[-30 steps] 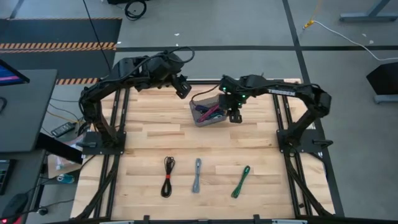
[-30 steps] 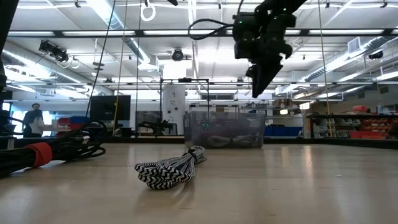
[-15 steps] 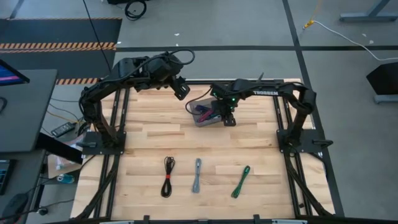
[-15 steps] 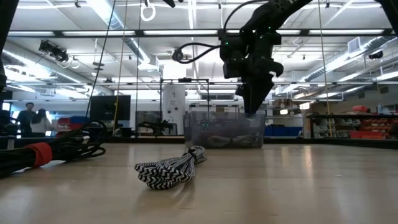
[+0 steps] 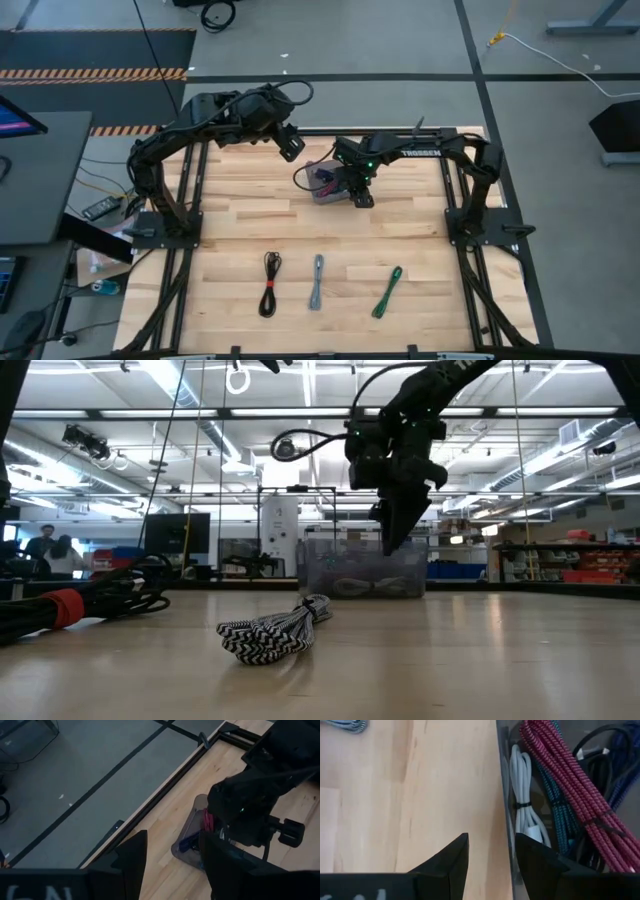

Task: Pick and place USB-C Cables
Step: Adjust the black bin

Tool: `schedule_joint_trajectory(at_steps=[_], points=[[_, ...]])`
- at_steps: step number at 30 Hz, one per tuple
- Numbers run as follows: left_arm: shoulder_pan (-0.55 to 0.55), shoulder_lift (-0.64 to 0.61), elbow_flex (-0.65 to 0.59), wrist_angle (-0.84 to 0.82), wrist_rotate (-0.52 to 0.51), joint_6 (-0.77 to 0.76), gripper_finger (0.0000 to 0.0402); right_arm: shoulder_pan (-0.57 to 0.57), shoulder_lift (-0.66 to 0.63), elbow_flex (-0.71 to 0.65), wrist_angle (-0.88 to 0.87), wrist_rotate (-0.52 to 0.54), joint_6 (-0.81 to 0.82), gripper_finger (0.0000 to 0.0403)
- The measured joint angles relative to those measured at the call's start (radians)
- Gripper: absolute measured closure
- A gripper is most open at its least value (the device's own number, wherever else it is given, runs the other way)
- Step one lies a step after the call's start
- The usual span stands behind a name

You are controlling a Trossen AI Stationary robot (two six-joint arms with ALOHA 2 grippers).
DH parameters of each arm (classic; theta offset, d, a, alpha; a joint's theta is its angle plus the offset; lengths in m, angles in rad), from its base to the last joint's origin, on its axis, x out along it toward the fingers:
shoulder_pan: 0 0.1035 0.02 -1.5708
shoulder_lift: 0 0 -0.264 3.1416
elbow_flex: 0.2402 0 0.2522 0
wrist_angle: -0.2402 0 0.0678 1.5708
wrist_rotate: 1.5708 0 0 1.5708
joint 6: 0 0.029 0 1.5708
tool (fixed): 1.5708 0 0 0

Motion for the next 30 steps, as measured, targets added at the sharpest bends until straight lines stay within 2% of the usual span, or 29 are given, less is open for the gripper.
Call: schedule_joint_trajectory(at_steps=[6,9,12,18,30], points=[[0.000,0.000,0.000,-0.001,0.000,0.000,0.0214,0.013,0.037,0.000,0.003,0.001,0.010,0.0238],[0.000,0.000,0.000,-0.001,0.000,0.000,0.0214,0.022,0.037,-0.001,0.008,0.010,0.026,0.0251],[0.000,0.000,0.000,-0.002,0.000,0.001,0.0214,0.029,0.033,-0.001,0.009,0.006,0.056,0.0285],[0.000,0.000,0.000,-0.002,0.000,0.010,0.0214,0.050,0.031,0.000,0.004,-0.013,0.074,0.0387],[0.000,0.000,0.000,-0.005,0.000,0.010,0.0214,0.122,0.031,0.000,0.044,-0.035,0.118,0.0389]])
